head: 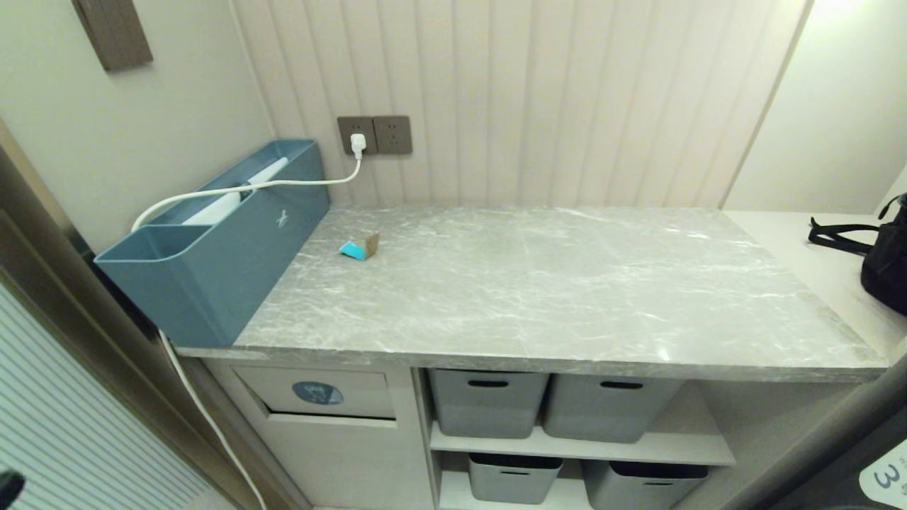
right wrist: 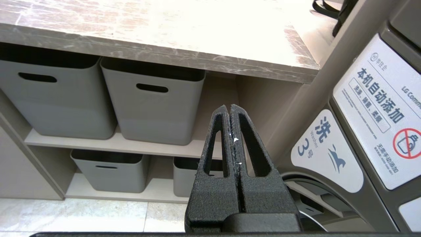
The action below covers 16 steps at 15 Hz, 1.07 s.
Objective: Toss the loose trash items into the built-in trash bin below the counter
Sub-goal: Pick up the garbage
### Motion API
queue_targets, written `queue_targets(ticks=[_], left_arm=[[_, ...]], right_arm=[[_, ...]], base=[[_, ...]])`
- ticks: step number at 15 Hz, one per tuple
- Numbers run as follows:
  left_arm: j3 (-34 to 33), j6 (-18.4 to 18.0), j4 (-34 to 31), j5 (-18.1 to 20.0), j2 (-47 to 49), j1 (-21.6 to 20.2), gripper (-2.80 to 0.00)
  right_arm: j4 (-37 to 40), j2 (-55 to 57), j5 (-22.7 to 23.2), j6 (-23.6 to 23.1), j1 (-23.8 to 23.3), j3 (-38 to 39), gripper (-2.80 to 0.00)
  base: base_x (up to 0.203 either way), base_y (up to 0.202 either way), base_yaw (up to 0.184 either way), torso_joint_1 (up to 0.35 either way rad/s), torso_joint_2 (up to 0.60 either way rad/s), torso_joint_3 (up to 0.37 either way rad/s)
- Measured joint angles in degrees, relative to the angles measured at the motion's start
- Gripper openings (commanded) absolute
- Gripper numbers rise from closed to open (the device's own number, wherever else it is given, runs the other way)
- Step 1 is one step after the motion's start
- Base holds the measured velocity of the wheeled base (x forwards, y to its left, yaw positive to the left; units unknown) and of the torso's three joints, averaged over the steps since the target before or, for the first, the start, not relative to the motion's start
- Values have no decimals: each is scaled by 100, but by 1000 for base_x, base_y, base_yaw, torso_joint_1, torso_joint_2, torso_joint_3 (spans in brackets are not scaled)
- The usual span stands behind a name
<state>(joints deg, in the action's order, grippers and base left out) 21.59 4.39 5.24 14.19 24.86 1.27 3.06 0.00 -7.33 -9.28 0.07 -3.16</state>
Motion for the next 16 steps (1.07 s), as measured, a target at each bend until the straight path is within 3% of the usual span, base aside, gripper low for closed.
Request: queue_targets(ticks=[3,7,11,15,16], left_arm=[[1415,333,722,531,2310,63,-280],[3342,701,1348,788,5169,127,-280],[5134,700,1228,180,7504,588,-280],[7654,676,458,-458,9440,996,-280],[8196,625,227,-559,9818,1043,0]], right_arm=[[0,0,-1,2,0,0,-280],[0,0,-2,2,0,0,-280],[0,0,0,2,0,-1,-280],[0,0,-2,7,0,-1,-280],[0,0,-2,2,0,-1,-280]], base=[[0,0,0,0,0,0],[0,0,0,0,0,0],[0,0,0,0,0,0],[0,0,0,0,0,0],[0,0,0,0,0,0]])
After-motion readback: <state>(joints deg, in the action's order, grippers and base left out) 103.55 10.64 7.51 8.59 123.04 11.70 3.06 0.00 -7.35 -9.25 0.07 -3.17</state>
